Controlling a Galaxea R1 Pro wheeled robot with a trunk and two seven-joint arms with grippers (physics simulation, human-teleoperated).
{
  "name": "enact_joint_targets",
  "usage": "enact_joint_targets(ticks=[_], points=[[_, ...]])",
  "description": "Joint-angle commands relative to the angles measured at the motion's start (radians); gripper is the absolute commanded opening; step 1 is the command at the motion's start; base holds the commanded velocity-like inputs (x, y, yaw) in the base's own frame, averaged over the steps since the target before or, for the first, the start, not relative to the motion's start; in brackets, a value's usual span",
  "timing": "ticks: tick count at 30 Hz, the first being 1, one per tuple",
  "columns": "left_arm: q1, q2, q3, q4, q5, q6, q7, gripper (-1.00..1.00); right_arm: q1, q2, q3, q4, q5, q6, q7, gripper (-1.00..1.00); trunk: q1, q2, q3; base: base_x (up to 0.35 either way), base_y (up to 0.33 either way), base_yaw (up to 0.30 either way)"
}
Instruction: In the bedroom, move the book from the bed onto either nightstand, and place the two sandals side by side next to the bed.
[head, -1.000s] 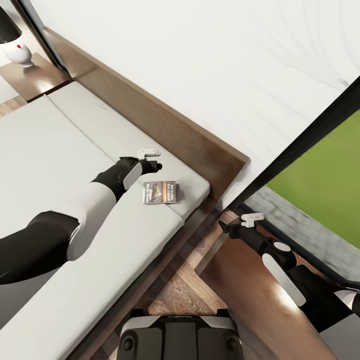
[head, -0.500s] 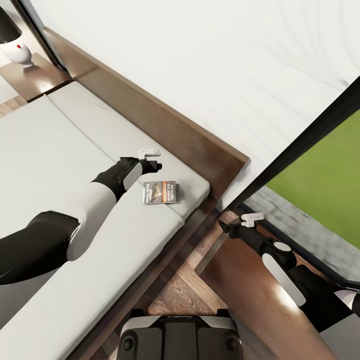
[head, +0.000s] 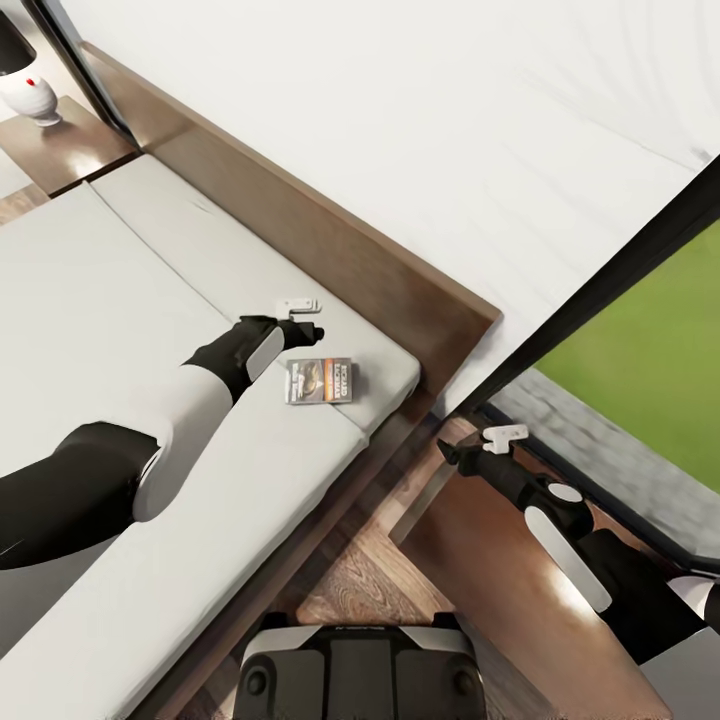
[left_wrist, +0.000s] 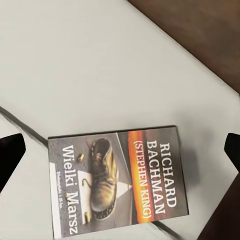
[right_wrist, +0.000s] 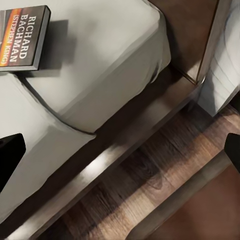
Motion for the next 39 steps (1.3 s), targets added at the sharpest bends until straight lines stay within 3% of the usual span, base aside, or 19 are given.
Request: enact_joint_targets(ticks=[1,7,11,39], points=[[0.0,0.001,-0.008,-0.001,0.011,0.004,0.007,1.0,-0.001,-0.001,-0.005,-0.002,-0.008,0.003,-0.004,1.0,0.0,-0.001,-0.003,0.0,0.0,0.0],[0.0,0.001,-0.008,-0.001,0.014,0.004,0.007,1.0,-0.001,-0.001,-0.063,-0.021,-0.009,0.007,0.004,1.0,0.0,-0.001,-0.012,0.0,0.0,0.0],[0.0,0.0,-0.008,0.0,0.015,0.007,0.008,1.0,-0.001,-0.002,-0.075,-0.029,-0.009,0.007,0.006,1.0,0.0,-0.001,-0.018,0.0,0.0,0.0],[0.0,0.0,-0.01,-0.025,0.008,0.001,0.033,1.0,-0.001,0.0,-0.082,-0.042,-0.008,0.001,0.009,1.0,0.0,-0.001,-0.059,0.0,0.0,0.0]])
